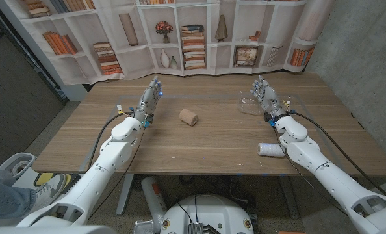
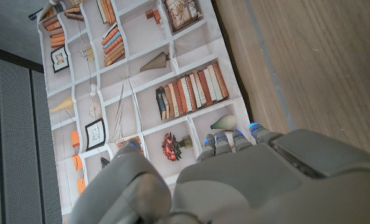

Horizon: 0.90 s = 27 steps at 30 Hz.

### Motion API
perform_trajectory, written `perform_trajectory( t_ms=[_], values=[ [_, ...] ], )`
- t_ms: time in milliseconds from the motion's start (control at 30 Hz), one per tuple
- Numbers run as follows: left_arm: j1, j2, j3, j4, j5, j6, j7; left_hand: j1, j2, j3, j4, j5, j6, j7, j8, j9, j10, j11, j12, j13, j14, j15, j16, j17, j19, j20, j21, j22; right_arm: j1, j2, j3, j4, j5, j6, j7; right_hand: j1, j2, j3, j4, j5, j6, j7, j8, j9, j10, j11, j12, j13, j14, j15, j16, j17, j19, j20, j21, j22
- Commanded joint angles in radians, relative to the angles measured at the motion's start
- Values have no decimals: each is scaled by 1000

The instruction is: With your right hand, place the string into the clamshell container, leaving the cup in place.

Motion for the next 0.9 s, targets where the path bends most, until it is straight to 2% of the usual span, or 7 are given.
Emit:
perform_trajectory(
  t_ms=[33,300,500,733,900],
  values=[
    [25,6,-8,-68,118,26,40,12,3,5,-5,6,3,6,6,2,1,1,5,1,-1,2,4,2,-9,1,6,1,-13,-16,8,-32,-4,-1,-6,16,-1,2,-6,-2,9,2,3,2,7,-3,7,5,10,0,2,5,12,-26,-2,5],
    [31,-14,-41,-54,57,22,-3,15,6,5,-6,9,1,7,3,2,2,3,4,1,-1,4,3,2,-11,1,6,1,-35,-50,19,-63,5,-2,19,19,-1,2,-9,-4,17,0,5,2,9,-3,7,5,13,2,1,5,15,-26,-3,6],
    [37,-14,-45,-67,71,27,10,16,8,4,-7,11,5,8,4,2,6,3,5,2,3,4,3,2,-11,2,6,1,-60,-69,37,-88,17,10,24,21,-1,2,-11,-6,18,-1,4,2,12,-5,7,5,15,2,1,5,18,-25,-4,6],
    [33,-16,-49,-46,60,8,-26,18,11,4,-7,12,10,7,5,2,8,3,5,2,5,3,3,2,-10,2,7,1,-82,-92,49,-116,21,13,30,23,0,1,-13,-8,27,-3,6,2,21,-6,10,5,20,1,1,6,23,-24,-4,6],
    [34,-19,-45,-49,70,9,-16,19,12,3,-8,14,12,6,4,2,11,1,5,2,8,3,4,2,-5,1,9,1,-96,-101,56,-127,17,21,23,25,1,1,-14,-9,29,-5,5,2,23,-6,10,5,21,-2,1,5,25,-26,-4,7]
  ],
)
